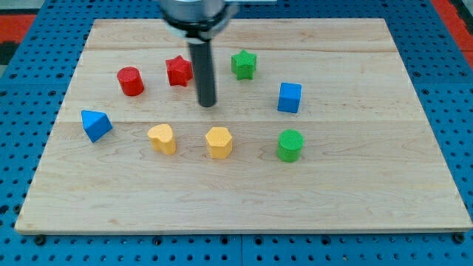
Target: Move the blue cube diagonally to the yellow hexagon
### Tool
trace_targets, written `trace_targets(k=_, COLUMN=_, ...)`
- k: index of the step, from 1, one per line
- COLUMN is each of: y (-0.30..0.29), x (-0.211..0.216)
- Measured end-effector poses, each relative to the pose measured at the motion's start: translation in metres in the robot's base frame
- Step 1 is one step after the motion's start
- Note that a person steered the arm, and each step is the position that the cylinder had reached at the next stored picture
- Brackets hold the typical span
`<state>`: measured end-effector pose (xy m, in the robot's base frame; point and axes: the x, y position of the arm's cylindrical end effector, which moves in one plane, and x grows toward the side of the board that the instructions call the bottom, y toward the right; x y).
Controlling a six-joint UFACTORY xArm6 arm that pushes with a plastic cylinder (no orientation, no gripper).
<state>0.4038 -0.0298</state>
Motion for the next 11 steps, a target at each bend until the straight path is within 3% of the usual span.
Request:
trace_targets(k=3, y=0.112, x=0.017)
trace_targets(k=7, y=0.148, x=-0.01)
trace_targets(k=8, y=0.159, x=0.003)
trace_targets(k=9, y=0.104, x=0.034)
trace_targets(k=10, y=0.132, x=0.111)
trace_targets(k=11, y=0.148, x=0.106)
